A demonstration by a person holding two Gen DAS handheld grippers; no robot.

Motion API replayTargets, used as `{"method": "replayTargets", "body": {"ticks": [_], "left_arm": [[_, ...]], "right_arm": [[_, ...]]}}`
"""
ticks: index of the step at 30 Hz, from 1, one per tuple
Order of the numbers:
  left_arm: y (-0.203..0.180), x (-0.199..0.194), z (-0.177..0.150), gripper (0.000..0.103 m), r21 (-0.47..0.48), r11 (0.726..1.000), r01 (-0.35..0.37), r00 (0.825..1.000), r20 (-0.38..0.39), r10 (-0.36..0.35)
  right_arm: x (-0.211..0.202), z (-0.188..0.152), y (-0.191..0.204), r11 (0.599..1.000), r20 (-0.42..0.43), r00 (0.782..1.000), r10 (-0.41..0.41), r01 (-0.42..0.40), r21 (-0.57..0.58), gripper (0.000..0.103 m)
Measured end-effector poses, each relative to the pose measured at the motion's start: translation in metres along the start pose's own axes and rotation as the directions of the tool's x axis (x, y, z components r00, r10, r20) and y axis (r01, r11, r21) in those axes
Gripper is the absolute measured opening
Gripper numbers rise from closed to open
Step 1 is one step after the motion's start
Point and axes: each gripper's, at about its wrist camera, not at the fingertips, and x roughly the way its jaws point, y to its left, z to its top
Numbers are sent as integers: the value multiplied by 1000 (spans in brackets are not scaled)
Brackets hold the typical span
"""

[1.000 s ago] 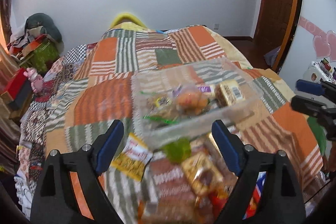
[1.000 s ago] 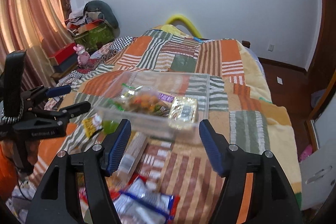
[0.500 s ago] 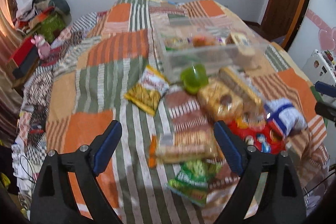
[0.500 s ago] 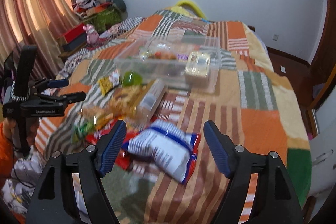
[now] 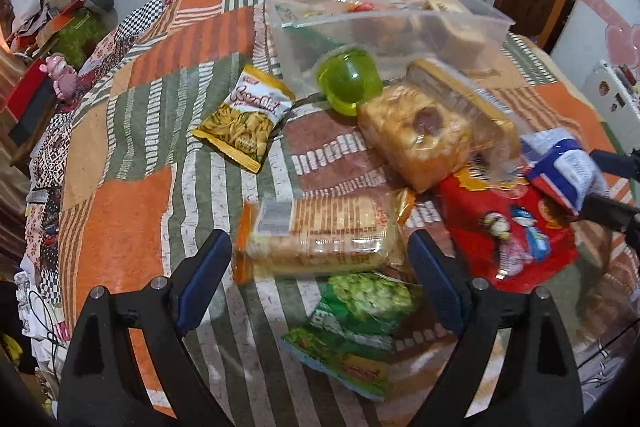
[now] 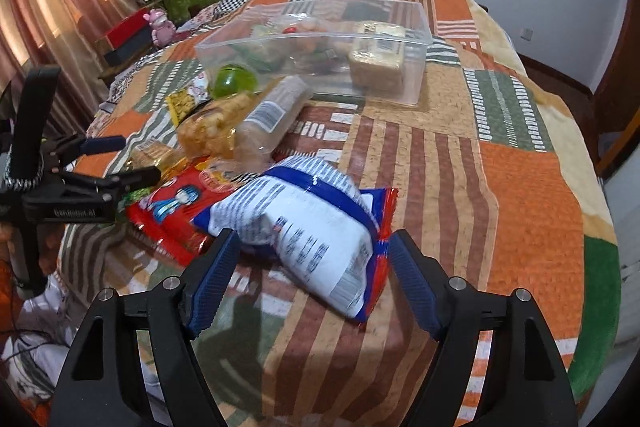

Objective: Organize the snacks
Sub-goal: 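Grasp the blue-white chip bag with the right gripper, then grasp the long wafer roll bag with the left gripper while the right lifts the chip bag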

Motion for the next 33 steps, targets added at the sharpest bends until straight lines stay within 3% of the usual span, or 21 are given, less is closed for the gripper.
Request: {"method": "replayTargets", "body": {"ticks": [6, 15, 19, 25, 33], "left_arm": [[12, 16, 3, 92, -36, 999, 1, 1000, -19, -2], [22, 22, 20, 93, -77, 996, 38, 999, 4, -38], [21, 14, 28, 93, -85, 996, 42, 998, 44, -38], [30, 34, 38, 93, -147, 989, -32, 999, 8, 34], [52, 26, 15, 93, -154, 984, -94, 995, 3, 95]], "right_arm": [[10, 7, 0, 1000, -5, 1000, 1, -1, -10, 82], [22, 18, 1, 998, -6, 999, 52, -52, -18, 83], [24, 16, 2, 997, -8, 997, 76, -76, -18, 75], [21, 16, -2, 997, 3, 997, 76, -76, -9, 66], [10, 11, -11, 998, 9, 998, 59, -59, 5, 55]]}}
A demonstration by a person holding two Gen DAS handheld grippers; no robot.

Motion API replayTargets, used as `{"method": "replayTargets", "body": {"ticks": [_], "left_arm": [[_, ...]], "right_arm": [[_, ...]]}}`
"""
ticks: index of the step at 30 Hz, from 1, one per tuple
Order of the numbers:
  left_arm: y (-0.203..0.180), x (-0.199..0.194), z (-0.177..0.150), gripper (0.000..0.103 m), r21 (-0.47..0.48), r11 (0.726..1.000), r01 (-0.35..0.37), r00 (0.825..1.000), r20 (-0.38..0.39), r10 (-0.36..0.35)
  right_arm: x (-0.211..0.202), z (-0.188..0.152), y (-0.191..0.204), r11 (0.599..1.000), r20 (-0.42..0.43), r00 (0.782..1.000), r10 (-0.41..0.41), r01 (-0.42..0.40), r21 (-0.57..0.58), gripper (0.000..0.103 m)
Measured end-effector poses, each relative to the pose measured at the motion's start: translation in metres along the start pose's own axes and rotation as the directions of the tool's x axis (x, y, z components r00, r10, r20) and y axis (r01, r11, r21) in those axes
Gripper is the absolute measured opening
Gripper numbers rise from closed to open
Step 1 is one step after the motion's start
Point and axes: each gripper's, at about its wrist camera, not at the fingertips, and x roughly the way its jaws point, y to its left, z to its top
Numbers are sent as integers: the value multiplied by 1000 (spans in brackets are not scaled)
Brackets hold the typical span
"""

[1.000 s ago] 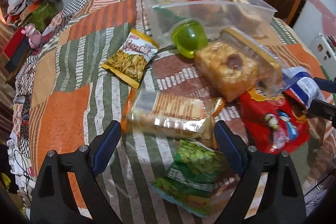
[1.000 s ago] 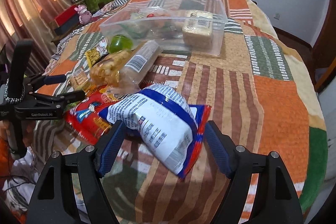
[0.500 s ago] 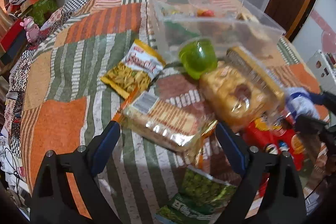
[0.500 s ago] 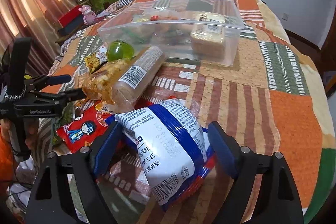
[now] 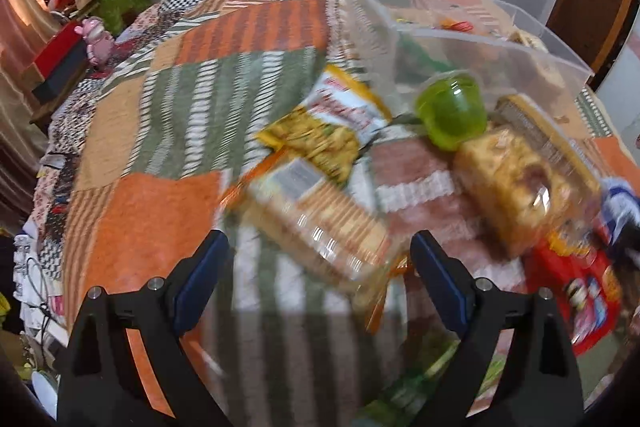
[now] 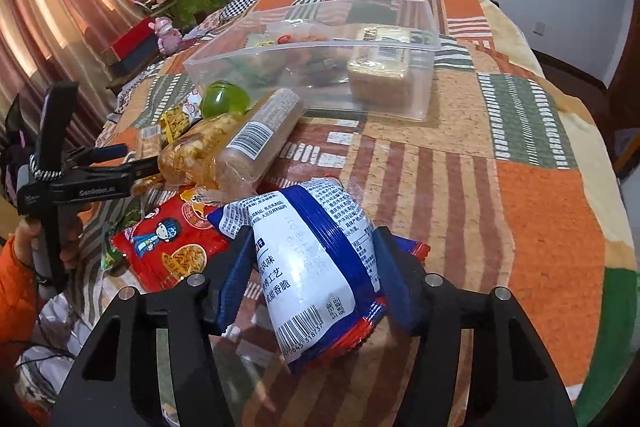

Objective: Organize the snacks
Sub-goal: 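Grasp the long wafer roll bag with the left gripper while the right lifts the chip bag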

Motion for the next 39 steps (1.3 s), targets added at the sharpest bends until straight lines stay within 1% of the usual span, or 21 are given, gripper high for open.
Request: {"method": "replayTargets", "body": {"ticks": [2, 5, 7, 9, 12, 15, 17, 20, 22, 23, 24, 25, 27, 28, 29, 31, 34, 36, 39], "left_arm": [[12, -1, -6, 93, -15, 1000, -2, 1000, -12, 2], [24, -5, -9, 93, -51, 998, 27, 999, -16, -28], [26, -11, -7, 93, -62, 997, 52, 999, -2, -52], [22, -15, -1, 93, -57, 996, 66, 998, 20, -65], [15, -10, 10, 93, -63, 996, 63, 998, 27, -62], [8, 6, 16, 93, -71, 997, 31, 1000, -3, -31], [7, 16, 17, 93, -87, 996, 34, 999, -17, -36], [8, 19, 14, 93, -99, 994, 38, 999, -10, -39], [10, 17, 11, 85, -103, 994, 45, 999, -5, -46], [12, 16, 10, 77, -101, 993, 54, 998, -5, -55], [15, 14, 8, 70, -101, 993, 63, 998, -6, -64], [18, 12, 6, 66, -103, 992, 69, 998, -6, -70], [21, 8, 2, 48, -103, 991, 80, 997, -4, -81], [23, 7, 1, 42, -103, 991, 87, 996, -7, -89], [24, 5, -1, 32, -101, 991, 90, 996, -10, -92], [24, 1, -2, 30, -93, 991, 92, 996, -9, -93], [22, -7, -6, 29, -66, 994, 84, 996, 3, -84], [20, -14, -8, 25, -57, 994, 95, 995, 12, -94], [16, -27, -8, 25, -40, 994, 101, 994, 36, -99]], "right_arm": [[0, 0, 0, 1000, 1, 1000, -3, 3, 3, 55], [2, 0, 3, 1000, -7, 1000, -6, 6, -15, 58], [6, 2, 6, 1000, -18, 1000, -10, 10, -25, 66], [10, 4, 8, 999, -27, 1000, -10, 9, -34, 72], [15, 6, 11, 999, -32, 999, -12, 11, -47, 79], [20, 8, 12, 998, -42, 999, -13, 10, -58, 84], [21, 9, 12, 998, -46, 999, -11, 8, -67, 85], [22, 9, 10, 997, -49, 999, -4, 0, -73, 84], [22, 8, 9, 997, -49, 999, -2, -1, -79, 82], [21, 7, 9, 996, -48, 999, -10, 6, -85, 80], [21, 6, 9, 996, -46, 999, -20, 16, -90, 74], [20, 4, 8, 995, -41, 999, -28, 24, -94, 68], [17, 2, 6, 995, -35, 999, -29, 26, -93, 60], [14, 0, 3, 996, -28, 999, -25, 22, -81, 56], [12, 0, 2, 997, -25, 999, -21, 19, -71, 53], [9, -1, -1, 998, -16, 1000, -14, 13, -55, 49], [5, -2, 1, 999, -2, 1000, -26, 25, -42, 46], [3, -1, 1, 999, 6, 1000, -28, 28, -29, 46], [-2, 0, -1, 999, 20, 999, -34, 34, -14, 45]]}}
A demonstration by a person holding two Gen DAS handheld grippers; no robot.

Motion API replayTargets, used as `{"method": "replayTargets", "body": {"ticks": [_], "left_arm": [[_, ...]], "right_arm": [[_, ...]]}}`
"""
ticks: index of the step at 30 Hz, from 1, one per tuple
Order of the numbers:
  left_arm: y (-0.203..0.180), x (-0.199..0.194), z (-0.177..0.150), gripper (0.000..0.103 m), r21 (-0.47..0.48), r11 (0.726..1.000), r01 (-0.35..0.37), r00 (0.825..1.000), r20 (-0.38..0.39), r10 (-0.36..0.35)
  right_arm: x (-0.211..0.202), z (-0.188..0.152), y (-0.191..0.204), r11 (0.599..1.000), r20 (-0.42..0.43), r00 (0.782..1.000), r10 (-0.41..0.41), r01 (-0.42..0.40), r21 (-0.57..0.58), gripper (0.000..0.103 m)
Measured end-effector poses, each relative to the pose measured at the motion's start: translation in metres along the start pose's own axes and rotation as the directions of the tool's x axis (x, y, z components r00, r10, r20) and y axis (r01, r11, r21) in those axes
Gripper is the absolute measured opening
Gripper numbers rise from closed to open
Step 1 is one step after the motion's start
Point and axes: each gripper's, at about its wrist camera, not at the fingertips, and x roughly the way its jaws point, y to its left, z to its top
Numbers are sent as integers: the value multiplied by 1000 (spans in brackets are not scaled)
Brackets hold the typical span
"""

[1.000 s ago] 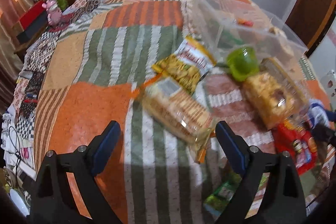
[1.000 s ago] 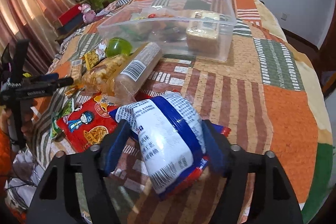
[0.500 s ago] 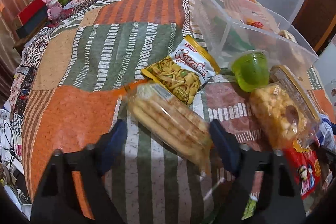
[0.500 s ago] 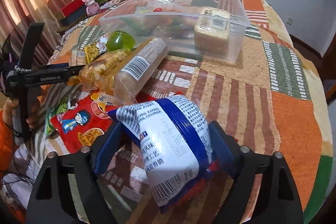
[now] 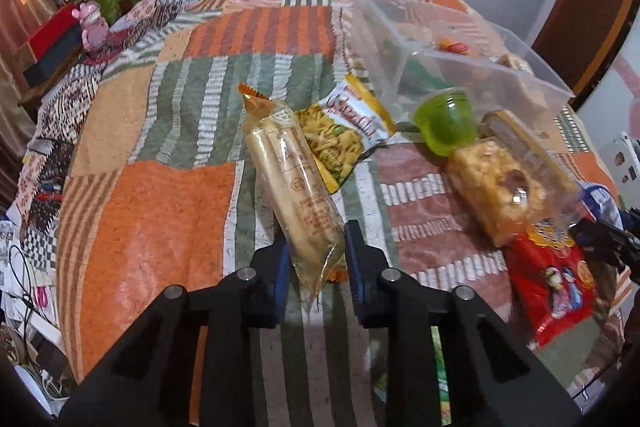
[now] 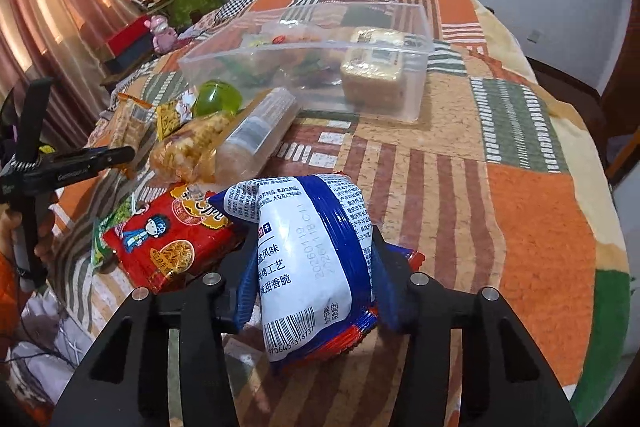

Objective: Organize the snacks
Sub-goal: 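Grasp the long wafer roll bag with the left gripper while the right lifts the chip bag, then lower the wafer roll into the clear box with the left gripper while the right lowers the chip bag in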

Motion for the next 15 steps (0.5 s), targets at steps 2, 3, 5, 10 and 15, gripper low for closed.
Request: {"method": "replayTargets", "body": {"ticks": [2, 3, 5, 10, 15], "left_arm": [[-4, -9, 1, 25, 12, 1000, 5, 1000, 22, -5], [-5, -12, 2, 25, 16, 1000, 6, 1000, 29, -6], [-9, -20, 6, 25, 27, 1000, 9, 999, 52, -10], [-19, -36, 20, 25, 45, 999, 26, 995, 99, -30], [-32, -45, 39, 25, 73, 996, 44, 988, 144, -54]], "right_arm": [[-5, 2, -2, 1000, 14, 1000, -7, 7, 11, 45], [-8, 4, -4, 1000, 27, 1000, -15, 15, 17, 44], [-15, 9, -8, 999, 50, 999, -21, 20, 28, 44], [-30, 25, -10, 998, 116, 992, -49, 45, 33, 44], [-39, 48, -11, 998, 181, 982, -53, 45, 47, 44]]}}
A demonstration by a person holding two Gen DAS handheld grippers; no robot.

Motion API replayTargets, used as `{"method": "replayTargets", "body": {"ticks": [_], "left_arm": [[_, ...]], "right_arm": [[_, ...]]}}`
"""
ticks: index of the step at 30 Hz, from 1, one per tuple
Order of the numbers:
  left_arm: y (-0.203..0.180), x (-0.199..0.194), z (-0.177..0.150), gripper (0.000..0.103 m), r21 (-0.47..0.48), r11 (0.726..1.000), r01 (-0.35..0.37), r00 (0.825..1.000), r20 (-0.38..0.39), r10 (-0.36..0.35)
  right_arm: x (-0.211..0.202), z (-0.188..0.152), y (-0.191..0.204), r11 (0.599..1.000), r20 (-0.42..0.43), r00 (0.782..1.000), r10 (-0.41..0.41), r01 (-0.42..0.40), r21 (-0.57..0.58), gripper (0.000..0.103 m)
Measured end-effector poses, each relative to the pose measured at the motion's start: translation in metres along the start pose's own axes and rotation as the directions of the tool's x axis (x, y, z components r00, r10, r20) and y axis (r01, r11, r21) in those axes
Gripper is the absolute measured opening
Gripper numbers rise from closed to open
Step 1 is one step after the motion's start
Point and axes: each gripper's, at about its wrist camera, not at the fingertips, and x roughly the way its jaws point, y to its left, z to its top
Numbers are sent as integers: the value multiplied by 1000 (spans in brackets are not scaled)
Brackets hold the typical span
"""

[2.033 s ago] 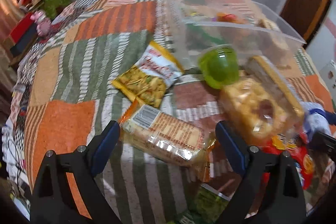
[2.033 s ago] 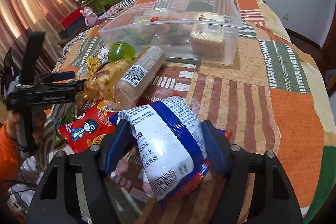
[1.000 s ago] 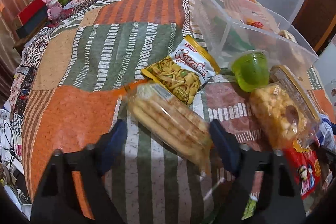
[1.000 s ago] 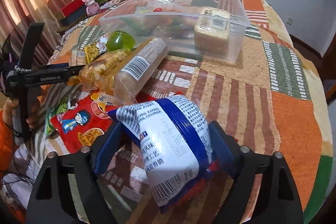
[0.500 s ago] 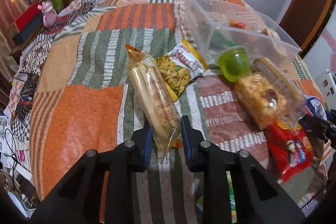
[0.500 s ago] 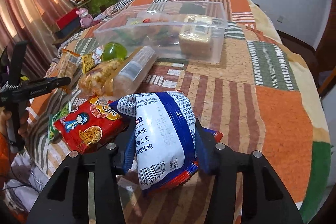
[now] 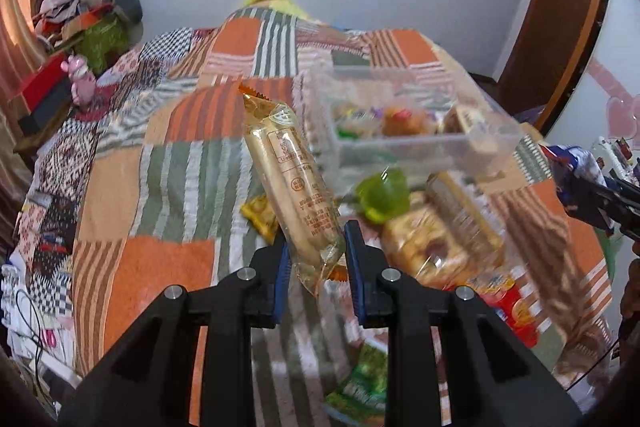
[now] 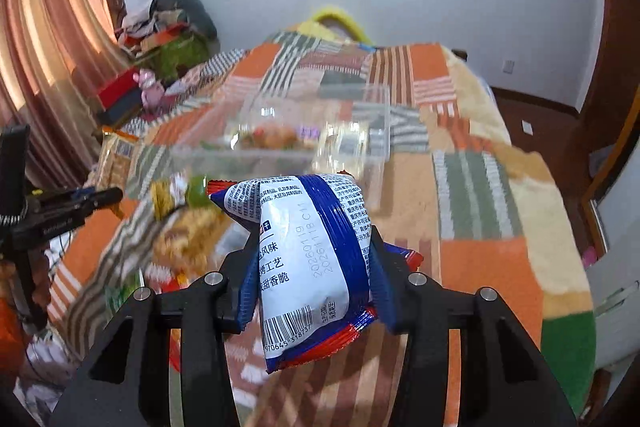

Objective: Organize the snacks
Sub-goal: 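Lower the wafer roll into the clear box with the left gripper while the right lowers the chip bag in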

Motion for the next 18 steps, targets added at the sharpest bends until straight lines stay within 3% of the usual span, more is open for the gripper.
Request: {"method": "replayTargets", "body": {"ticks": [7, 18], "left_arm": [[-15, 7, 32, 25, 22, 999, 31, 999, 41, -32], [-33, 50, 77, 25, 49, 996, 79, 996, 32, -81]], "right_arm": [[9, 32, 4, 1000, 68, 998, -10, 11, -4, 44], [52, 65, 8, 1000, 70, 998, 4, -6, 20, 44]]}}
